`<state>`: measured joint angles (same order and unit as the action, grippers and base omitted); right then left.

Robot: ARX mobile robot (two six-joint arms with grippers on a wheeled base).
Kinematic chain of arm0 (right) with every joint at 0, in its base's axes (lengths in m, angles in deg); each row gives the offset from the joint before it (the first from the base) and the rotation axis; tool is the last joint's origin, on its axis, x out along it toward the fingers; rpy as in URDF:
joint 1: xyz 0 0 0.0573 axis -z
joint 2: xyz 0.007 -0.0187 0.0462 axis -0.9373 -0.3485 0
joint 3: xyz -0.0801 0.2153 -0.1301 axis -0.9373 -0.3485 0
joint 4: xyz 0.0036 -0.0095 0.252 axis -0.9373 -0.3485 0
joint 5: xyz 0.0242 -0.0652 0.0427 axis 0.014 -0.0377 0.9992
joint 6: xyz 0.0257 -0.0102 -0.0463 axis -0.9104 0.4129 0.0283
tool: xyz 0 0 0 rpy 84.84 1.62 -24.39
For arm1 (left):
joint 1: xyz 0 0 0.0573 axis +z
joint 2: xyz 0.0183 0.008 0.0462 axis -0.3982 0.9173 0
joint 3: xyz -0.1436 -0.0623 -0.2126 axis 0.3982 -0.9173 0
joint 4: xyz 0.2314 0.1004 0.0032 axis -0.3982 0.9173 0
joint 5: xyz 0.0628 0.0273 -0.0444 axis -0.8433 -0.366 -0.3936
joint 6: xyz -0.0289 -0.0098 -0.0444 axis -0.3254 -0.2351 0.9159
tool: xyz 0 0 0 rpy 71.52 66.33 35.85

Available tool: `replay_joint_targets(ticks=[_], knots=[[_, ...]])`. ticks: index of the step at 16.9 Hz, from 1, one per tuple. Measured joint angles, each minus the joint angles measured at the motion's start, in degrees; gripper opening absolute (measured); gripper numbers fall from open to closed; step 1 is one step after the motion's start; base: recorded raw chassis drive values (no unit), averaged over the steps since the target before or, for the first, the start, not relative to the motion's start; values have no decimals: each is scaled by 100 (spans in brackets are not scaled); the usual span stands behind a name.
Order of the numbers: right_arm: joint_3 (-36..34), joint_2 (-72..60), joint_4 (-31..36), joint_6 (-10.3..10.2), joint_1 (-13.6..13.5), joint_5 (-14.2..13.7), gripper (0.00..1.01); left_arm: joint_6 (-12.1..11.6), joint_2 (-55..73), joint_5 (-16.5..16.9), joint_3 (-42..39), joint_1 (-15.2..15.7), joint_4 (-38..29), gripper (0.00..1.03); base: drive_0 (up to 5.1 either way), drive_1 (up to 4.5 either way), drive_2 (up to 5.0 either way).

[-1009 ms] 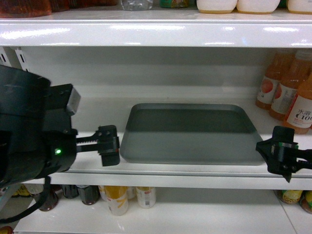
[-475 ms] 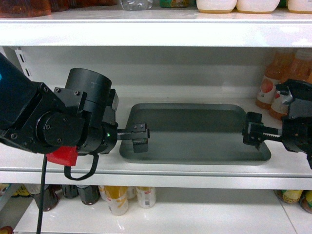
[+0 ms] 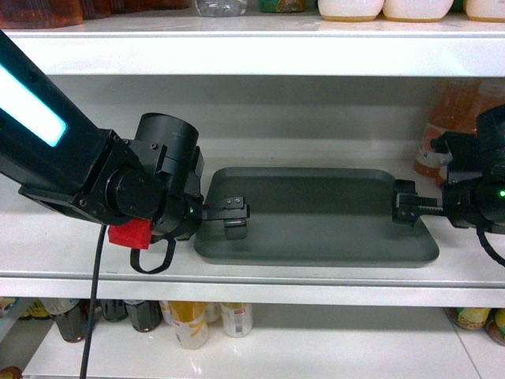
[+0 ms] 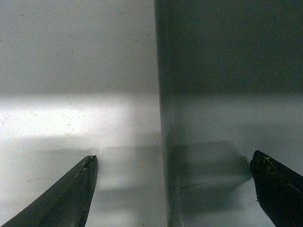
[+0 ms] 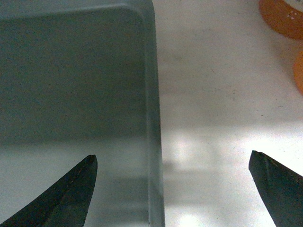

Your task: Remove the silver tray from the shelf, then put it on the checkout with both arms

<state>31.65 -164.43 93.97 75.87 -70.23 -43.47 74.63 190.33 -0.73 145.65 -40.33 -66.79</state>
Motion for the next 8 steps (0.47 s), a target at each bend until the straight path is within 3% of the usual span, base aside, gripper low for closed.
replay_joint_targets(ticks=[3,8], knots=[[444,-323,-350,415,-9,-52,98,-7,205,-85,428,-22,350,98,0,0,0],[717,-492,-557,632,-9,-179,98,-57,337,-160,717,-61,568,98,0,0,0]])
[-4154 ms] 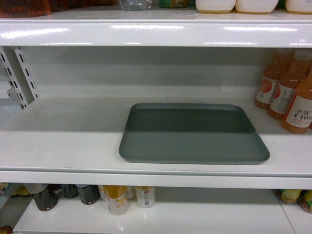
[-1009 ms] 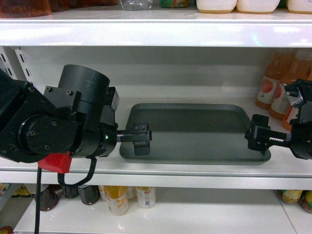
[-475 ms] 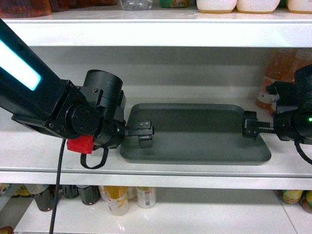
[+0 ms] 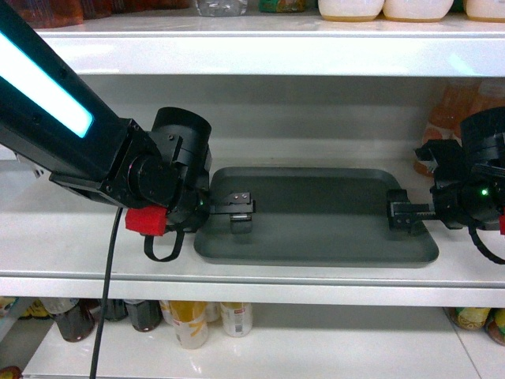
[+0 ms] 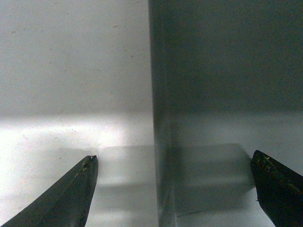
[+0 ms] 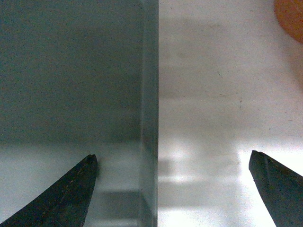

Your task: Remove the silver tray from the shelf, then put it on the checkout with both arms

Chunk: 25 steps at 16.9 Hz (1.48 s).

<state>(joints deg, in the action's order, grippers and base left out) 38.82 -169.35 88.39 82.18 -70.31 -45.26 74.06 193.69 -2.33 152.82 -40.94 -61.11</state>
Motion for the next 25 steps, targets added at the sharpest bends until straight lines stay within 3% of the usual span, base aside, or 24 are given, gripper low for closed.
replay_joint_targets(ticks=[4,5,6,8,11,16,20,25], knots=[[105,-42,-116,-44,4,2,98,129,55,15,83,-28,101,98,0,0,0],[107,-46,-175,-153,2,101,82,345,61,221,127,0,275,88,0,0,0],[107,-46,-214,-264,-2,142,57,671,61,354,133,92,448,64,0,0,0],[-85,-2,-28,-463,28,184,3,994,-173,636,-420,46,240,6,0,0,0],[-885,391,437,-538,35,345,3,1121,-608,726,-1320,42,-382,2,0,0,0],[-2256,1158,1176,-695,-31,472,3,1152,-1425,540,-2680,-26,-1003,2,0,0,0],[-3755,2728,1919,-863,-168,505,3,946,-3185,155,-4138,-107,-1504,2,0,0,0],[-4859,4249,1784,-1128,-267,656,2,831,-4546,20,-5106,-127,-1447,2,0,0,0]])
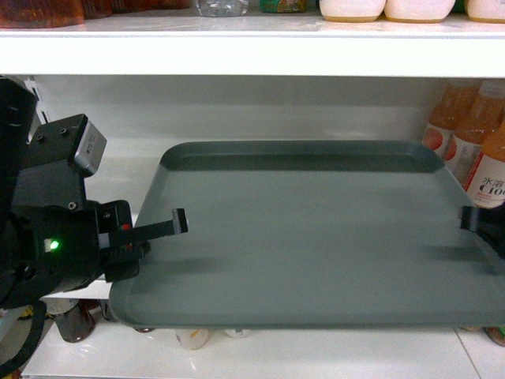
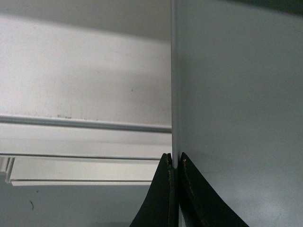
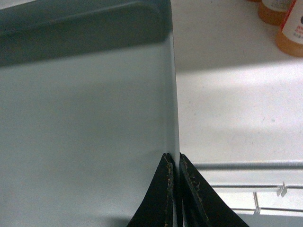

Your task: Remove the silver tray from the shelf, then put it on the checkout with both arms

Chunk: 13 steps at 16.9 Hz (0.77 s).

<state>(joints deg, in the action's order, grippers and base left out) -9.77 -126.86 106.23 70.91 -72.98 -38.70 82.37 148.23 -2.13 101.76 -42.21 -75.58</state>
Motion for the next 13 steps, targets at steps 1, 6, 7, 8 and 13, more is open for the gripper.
replay_joint_targets(ticks=[1,6,7,8,13], knots=[[-155,195,-79,-44,-2,20,2,-7,-155,-2,-118,-11,52,2,0,0,0],[-988,1047,9,-278,-105,2,2,-153,-922,-120,-647,-24,142,2,0,0,0],[-1023,1086,-7,-297,-120,2,2,-212,-1005,-131,-723,13,87,2,0,0,0],[-1029,1086,0,-317,-122,48,2,-260,-1058,-114,-769,59,85,2,0,0,0],[-1027,1082,13,-339,-153,79,2,-321,-1071,-118,-789,101,72,2,-1,-260,257]])
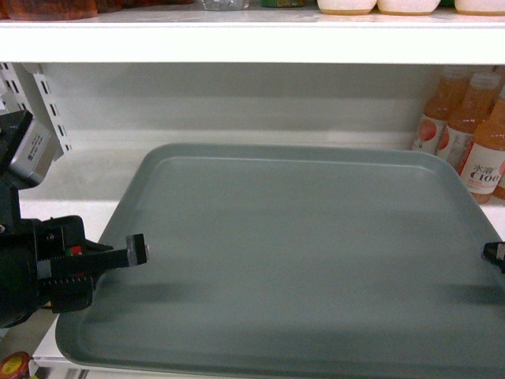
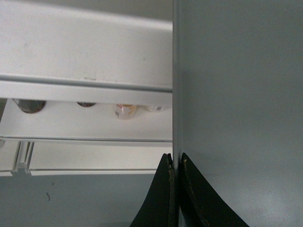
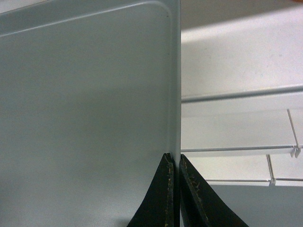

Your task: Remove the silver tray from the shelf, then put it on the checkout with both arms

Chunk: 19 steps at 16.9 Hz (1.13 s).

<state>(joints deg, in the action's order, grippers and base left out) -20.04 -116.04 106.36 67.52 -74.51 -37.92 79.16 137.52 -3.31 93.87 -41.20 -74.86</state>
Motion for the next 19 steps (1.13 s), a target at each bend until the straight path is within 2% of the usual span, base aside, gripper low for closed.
replay_joint_targets(ticks=[19], knots=[[-2,0,7,-17,0,9,2,0,-15,-7,-11,0,-13,2,6,-425,436]])
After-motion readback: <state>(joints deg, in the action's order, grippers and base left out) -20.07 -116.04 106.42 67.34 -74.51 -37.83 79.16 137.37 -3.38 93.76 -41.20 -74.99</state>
